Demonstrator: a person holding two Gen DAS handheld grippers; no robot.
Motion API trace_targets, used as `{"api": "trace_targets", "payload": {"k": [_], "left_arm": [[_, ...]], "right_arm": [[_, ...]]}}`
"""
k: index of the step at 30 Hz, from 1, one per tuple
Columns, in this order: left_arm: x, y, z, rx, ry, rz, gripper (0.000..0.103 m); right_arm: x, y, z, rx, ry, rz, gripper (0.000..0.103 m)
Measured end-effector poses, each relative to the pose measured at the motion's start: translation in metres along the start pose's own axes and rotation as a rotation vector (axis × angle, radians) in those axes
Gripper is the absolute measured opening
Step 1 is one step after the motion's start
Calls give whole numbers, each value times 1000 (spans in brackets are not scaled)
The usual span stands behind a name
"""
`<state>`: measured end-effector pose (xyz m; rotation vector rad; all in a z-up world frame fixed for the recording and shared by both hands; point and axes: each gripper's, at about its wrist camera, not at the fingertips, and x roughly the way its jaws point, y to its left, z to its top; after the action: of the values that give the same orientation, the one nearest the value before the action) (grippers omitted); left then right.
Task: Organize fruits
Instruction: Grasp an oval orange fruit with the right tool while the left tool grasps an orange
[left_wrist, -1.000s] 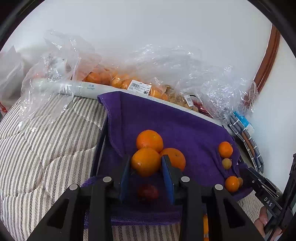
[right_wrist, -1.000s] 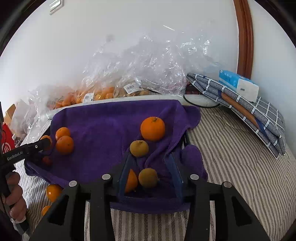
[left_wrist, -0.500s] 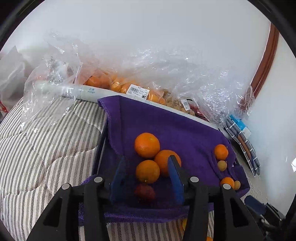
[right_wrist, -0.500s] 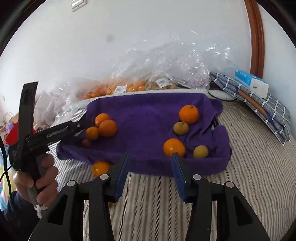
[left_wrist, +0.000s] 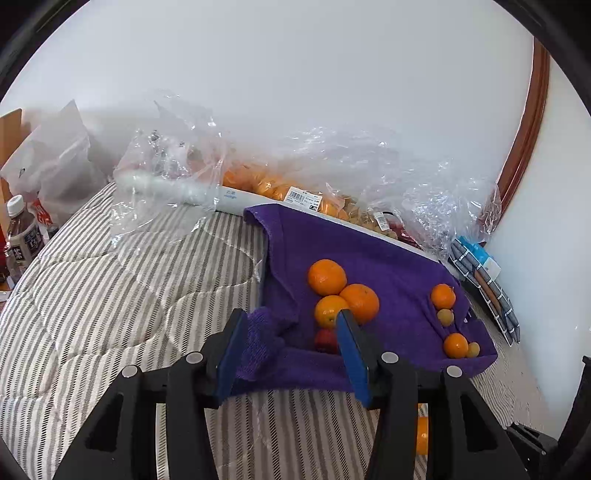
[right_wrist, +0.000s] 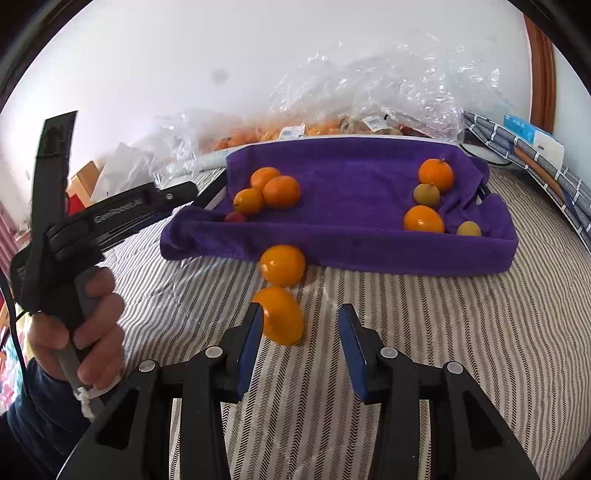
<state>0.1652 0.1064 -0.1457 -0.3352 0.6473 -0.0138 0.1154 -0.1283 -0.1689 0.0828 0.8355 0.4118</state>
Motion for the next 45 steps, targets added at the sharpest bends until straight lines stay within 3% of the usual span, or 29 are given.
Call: {"api": "trace_targets", "payload": {"k": [8, 14, 20, 30, 38, 45], "left_arm": [[-19, 19, -1, -18, -19, 5, 49], [-20, 16, -2, 0, -34, 23, 49], [-21, 8, -4, 34, -41, 15, 49], [-10, 7, -8, -10, 76, -114, 48], [-5, -13, -21, 43, 116, -139, 49], [-9, -32, -31, 127, 110, -138, 51]], "right_arm": [[16, 6, 0, 1, 21, -29, 41], [26, 9, -2, -26, 73, -35, 30], [22, 5, -3, -19, 49, -35, 29], [-4, -39, -5, 37, -25, -108, 28], [-20, -81, -6, 59, -79, -195, 24], [-8, -92, -4, 81, -8, -136, 23]]}}
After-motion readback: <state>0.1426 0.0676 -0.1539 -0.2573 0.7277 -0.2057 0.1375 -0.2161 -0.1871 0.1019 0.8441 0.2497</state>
